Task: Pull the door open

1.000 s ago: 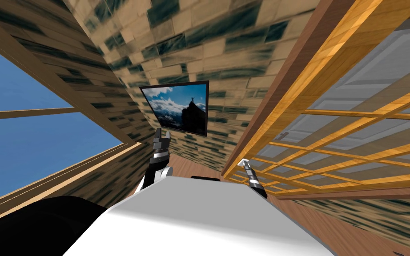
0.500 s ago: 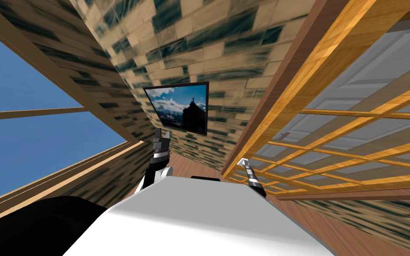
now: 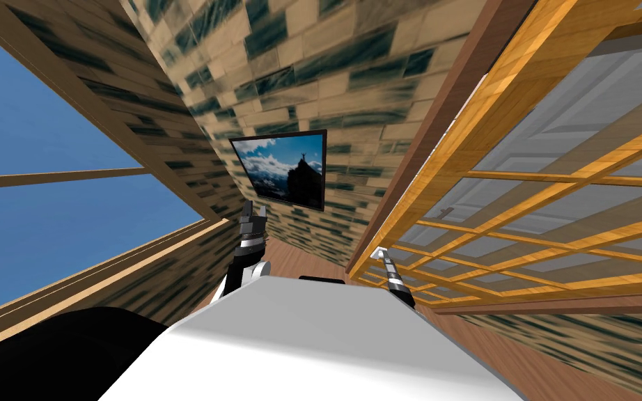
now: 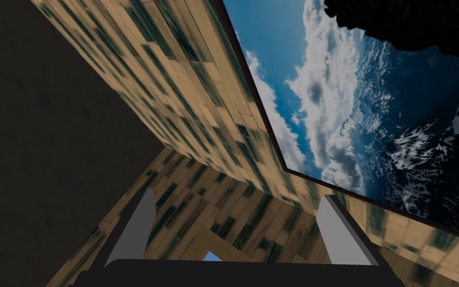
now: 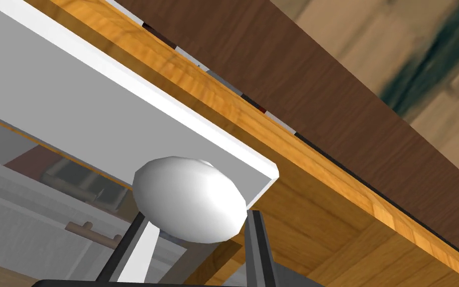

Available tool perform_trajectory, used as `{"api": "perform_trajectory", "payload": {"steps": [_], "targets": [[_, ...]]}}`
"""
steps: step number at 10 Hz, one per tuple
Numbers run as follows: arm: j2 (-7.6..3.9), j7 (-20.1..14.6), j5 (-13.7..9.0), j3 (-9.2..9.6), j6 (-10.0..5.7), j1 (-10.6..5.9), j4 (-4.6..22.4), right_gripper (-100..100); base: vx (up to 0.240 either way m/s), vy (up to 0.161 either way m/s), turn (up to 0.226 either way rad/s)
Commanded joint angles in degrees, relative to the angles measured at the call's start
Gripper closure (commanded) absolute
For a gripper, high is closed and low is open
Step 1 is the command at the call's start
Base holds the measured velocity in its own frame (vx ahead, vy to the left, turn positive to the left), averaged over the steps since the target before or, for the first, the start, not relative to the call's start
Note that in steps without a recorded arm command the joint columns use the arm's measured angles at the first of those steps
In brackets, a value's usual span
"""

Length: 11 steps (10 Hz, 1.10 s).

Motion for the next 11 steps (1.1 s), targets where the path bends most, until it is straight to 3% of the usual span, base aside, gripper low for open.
{"api": "perform_trajectory", "payload": {"steps": [1, 7, 11], "targets": [[0.37, -2.86, -0.72, 0.78, 0.62, 0.01, -0.39, 100, -0.035, -0.013, 0.04], [0.49, -10.14, -3.02, 2.13, 1.29, -0.58, -0.52, 100, -0.037, -0.017, 0.036], [0.61, -16.86, -5.34, 3.5, 1.98, -1.18, -0.65, 100, -0.039, -0.017, 0.044]]}}
